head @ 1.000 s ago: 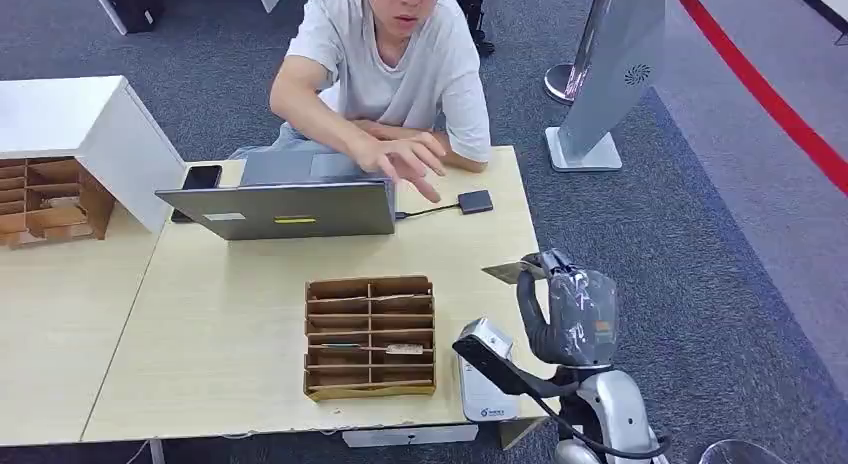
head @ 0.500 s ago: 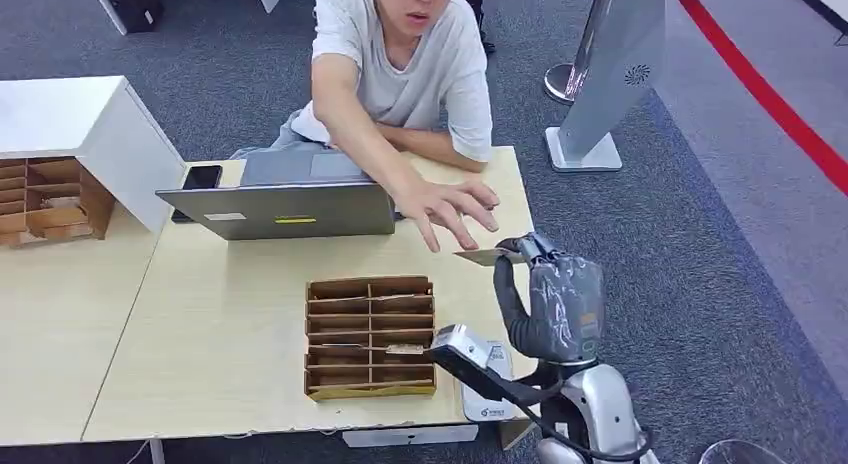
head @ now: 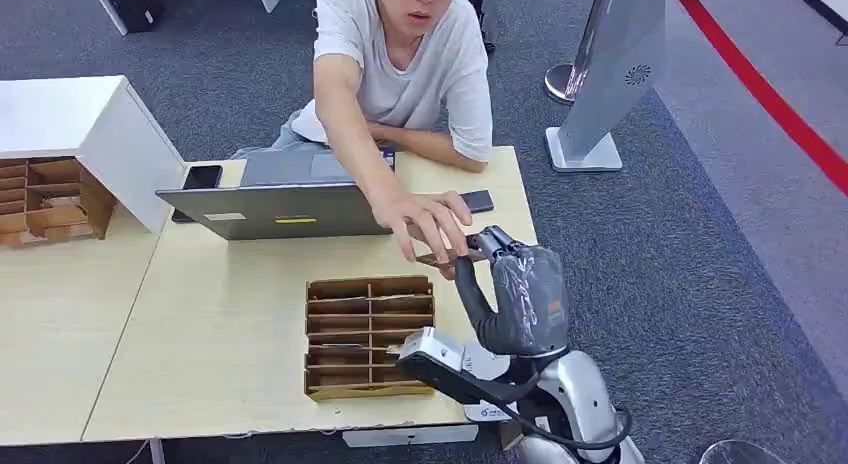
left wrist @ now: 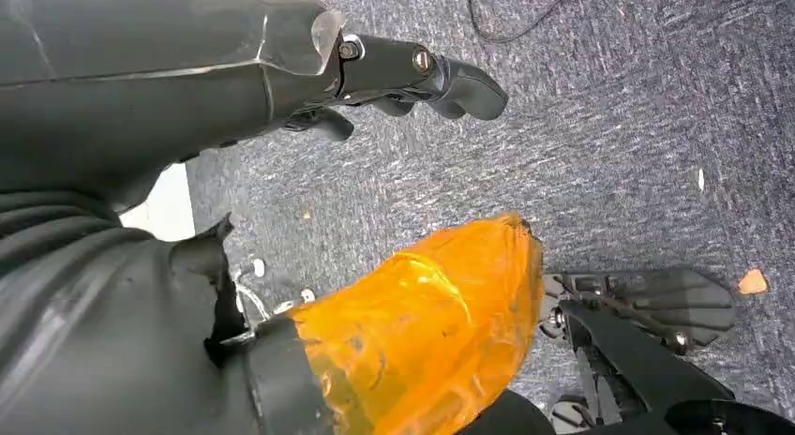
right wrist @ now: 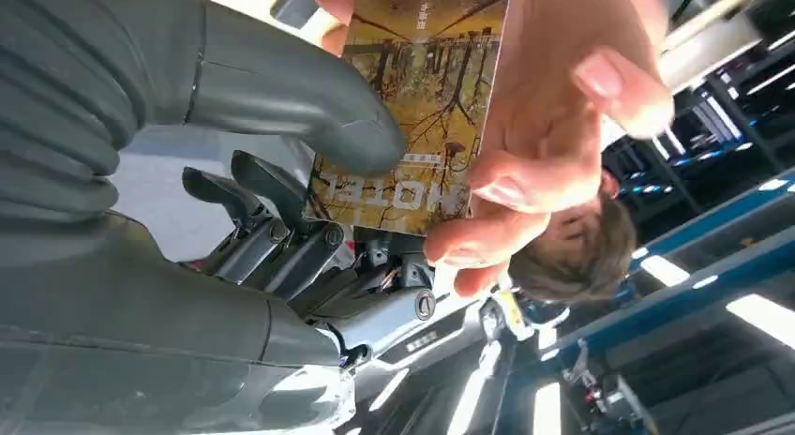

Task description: Pass the card to the sensor for recognition and then transmit it.

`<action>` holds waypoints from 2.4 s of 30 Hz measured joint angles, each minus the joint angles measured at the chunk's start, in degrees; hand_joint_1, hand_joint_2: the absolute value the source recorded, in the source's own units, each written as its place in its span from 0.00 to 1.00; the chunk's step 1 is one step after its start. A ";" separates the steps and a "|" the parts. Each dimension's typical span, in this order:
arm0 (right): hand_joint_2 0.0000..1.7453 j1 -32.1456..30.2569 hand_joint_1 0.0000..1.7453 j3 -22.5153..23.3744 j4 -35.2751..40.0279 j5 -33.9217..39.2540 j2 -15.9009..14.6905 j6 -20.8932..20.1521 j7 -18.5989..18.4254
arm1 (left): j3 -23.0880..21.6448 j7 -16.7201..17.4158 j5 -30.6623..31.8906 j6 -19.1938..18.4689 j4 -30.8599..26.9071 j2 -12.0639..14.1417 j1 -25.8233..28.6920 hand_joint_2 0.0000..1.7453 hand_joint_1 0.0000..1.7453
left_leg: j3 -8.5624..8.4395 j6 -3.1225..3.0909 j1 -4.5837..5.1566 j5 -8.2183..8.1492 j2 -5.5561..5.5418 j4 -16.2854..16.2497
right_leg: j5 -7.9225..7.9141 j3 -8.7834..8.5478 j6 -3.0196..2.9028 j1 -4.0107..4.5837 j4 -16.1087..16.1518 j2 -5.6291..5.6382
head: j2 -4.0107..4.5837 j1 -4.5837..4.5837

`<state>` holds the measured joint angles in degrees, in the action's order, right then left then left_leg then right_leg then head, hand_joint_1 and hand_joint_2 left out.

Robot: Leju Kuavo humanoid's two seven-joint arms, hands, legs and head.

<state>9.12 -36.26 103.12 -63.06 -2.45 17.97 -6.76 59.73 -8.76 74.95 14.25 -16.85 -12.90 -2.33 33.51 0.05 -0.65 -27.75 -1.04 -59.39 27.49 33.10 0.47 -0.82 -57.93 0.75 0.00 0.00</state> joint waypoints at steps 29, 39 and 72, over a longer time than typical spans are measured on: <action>1.00 2.81 0.00 -3.35 -1.79 -0.17 0.57 -0.33 0.42 | 0.00 -0.17 0.48 0.50 0.00 0.42 0.14 0.00 0.00 | 0.00 0.00 0.00 0.00 0.00 0.00 | 0.00 0.00 0.00 0.00 0.00 0.00 | 0.00 0.00; 0.00 2.76 0.00 -3.37 -1.77 -0.33 0.57 0.66 1.66 | 0.09 -0.35 0.22 1.77 -0.02 -0.41 0.16 0.00 0.00 | -0.01 0.00 0.00 0.00 0.00 0.00 | 0.00 0.01 0.00 -0.01 0.00 0.00 | 0.00 0.02; 1.00 -1.66 0.00 -3.54 6.86 9.60 -2.64 4.13 11.94 | 1.77 -2.03 -1.05 2.99 -0.02 -0.57 0.12 0.00 0.00 | -0.01 0.00 0.00 0.00 0.01 0.00 | 0.00 0.02 0.00 0.00 0.01 0.01 | 0.00 0.02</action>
<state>7.46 -39.80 109.98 -53.46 -5.09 22.10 5.18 61.51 -10.80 73.90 17.25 -16.87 -13.46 -2.22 33.50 0.05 -0.65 -27.75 -1.03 -59.39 27.49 33.12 0.47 -0.82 -57.92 0.76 0.00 0.02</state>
